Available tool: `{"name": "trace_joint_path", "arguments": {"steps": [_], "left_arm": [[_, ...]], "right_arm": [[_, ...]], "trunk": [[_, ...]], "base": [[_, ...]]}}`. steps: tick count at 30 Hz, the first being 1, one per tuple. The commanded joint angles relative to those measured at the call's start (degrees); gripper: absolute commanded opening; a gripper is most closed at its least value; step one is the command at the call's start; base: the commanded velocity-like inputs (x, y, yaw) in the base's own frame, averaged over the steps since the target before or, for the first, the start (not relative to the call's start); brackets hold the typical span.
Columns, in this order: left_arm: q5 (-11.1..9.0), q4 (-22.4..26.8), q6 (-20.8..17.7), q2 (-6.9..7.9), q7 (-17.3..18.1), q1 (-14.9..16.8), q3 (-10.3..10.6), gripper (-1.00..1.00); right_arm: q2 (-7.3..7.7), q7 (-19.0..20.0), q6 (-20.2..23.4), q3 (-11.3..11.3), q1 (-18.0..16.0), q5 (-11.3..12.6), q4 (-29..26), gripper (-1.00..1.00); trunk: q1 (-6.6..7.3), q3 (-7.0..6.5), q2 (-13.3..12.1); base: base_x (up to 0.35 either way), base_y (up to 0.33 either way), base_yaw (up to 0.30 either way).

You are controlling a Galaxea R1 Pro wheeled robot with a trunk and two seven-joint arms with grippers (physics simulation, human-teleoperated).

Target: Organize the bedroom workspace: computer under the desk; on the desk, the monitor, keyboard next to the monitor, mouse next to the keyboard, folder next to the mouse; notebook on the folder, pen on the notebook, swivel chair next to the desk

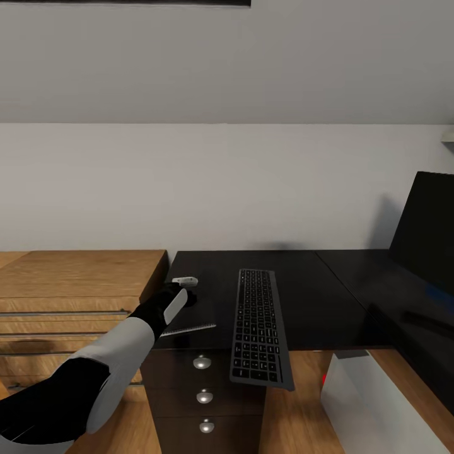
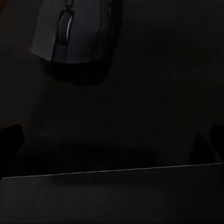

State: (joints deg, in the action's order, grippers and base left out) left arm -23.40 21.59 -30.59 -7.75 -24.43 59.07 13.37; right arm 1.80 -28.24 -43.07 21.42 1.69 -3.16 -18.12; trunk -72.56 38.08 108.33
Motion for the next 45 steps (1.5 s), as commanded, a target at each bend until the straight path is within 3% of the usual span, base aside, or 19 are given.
{"name": "trace_joint_path", "arguments": {"steps": [1, 45], "left_arm": [[-1.3, -0.6, -0.2, 0.04, -0.5, 0.0, 0.5, 1.00], [-1.2, -0.7, -0.2, 0.10, -0.5, 0.0, 0.5, 1.00]], "right_arm": [[0.04, -0.6, 0.2, 0.3, 0.0, -0.3, -0.1, 1.00], [0.04, -0.6, 0.2, 0.3, 0.1, -0.4, -0.1, 1.00]], "trunk": [[0.00, 0.06, 0.0], [0.00, 0.06, 0.0]], "base": [[0.000, 0.000, 0.000], [-0.055, 0.000, 0.000]]}}
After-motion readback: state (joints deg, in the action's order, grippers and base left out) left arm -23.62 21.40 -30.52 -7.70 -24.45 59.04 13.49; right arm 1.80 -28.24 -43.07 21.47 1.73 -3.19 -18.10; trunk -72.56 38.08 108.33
